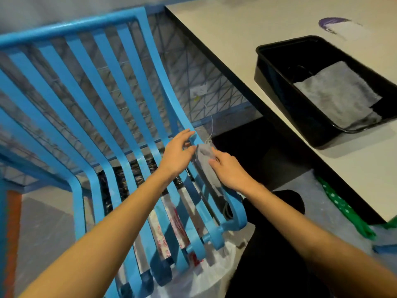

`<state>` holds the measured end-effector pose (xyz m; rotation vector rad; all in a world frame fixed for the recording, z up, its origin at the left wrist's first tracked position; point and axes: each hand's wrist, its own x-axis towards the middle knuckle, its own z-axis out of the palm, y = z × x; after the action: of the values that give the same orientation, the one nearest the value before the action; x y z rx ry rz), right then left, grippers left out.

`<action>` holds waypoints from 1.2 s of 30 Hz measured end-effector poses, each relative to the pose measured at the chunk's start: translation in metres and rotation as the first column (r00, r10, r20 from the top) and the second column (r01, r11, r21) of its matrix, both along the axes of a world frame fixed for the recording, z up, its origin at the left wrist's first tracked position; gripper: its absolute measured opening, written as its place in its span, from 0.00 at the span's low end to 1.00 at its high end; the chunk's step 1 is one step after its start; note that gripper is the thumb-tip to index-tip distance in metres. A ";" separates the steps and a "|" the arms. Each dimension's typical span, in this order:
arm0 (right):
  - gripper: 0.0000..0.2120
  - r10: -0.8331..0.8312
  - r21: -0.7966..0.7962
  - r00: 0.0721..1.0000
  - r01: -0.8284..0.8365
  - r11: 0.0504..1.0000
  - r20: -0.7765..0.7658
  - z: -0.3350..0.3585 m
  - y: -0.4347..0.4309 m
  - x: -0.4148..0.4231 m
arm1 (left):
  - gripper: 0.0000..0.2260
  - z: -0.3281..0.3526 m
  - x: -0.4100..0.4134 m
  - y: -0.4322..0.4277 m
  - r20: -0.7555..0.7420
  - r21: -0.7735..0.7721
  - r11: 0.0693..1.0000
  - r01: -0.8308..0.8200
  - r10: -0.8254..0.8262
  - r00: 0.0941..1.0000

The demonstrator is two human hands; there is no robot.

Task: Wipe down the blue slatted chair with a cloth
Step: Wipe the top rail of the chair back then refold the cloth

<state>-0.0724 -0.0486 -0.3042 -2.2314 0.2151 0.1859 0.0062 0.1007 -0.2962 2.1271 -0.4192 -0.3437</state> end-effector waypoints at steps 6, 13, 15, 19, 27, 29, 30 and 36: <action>0.31 0.184 -0.380 0.972 -0.116 0.918 0.148 -0.016 0.015 -0.079 | 0.13 -0.009 -0.031 -0.002 0.039 -0.135 0.982 -0.134 0.141 0.989; 0.35 0.330 -0.418 0.933 -0.246 0.875 0.144 -0.013 0.008 -0.134 | 0.13 -0.023 -0.030 -0.003 -0.190 -0.207 0.944 -0.256 0.218 0.957; 0.32 0.307 -0.350 0.947 -0.257 0.901 0.094 -0.007 0.005 -0.124 | 0.10 -0.023 -0.027 -0.003 -0.295 -0.254 0.913 -0.320 0.242 0.925; 0.27 0.286 -0.384 0.932 -0.186 0.904 0.222 -0.018 0.009 -0.085 | 0.07 -0.025 -0.037 0.002 -0.572 -0.331 0.835 -0.440 0.193 0.797; 0.32 0.336 -0.522 0.929 -0.211 0.826 0.155 -0.010 0.036 0.033 | 0.11 -0.025 -0.025 0.017 -0.706 -0.360 0.771 -0.526 0.142 0.693; 0.31 0.355 -0.531 0.922 -0.224 0.817 0.157 -0.011 0.040 0.058 | 0.12 -0.021 -0.007 0.016 -0.721 -0.397 0.742 -0.540 0.113 0.684; 0.30 0.364 -0.532 0.917 -0.230 0.815 0.161 -0.011 0.041 0.071 | 0.11 -0.018 0.005 0.015 -0.724 -0.416 0.725 -0.548 0.101 0.683; 0.33 0.404 -0.528 0.893 -0.251 0.812 0.197 -0.002 0.044 0.137 | 0.09 -0.004 0.073 0.009 -0.703 -0.471 0.669 -0.575 0.110 0.703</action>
<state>0.0647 -0.0050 -0.3059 -2.7595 -0.3432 -0.0345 0.0795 0.1094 -0.2997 1.2158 0.2793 -0.5419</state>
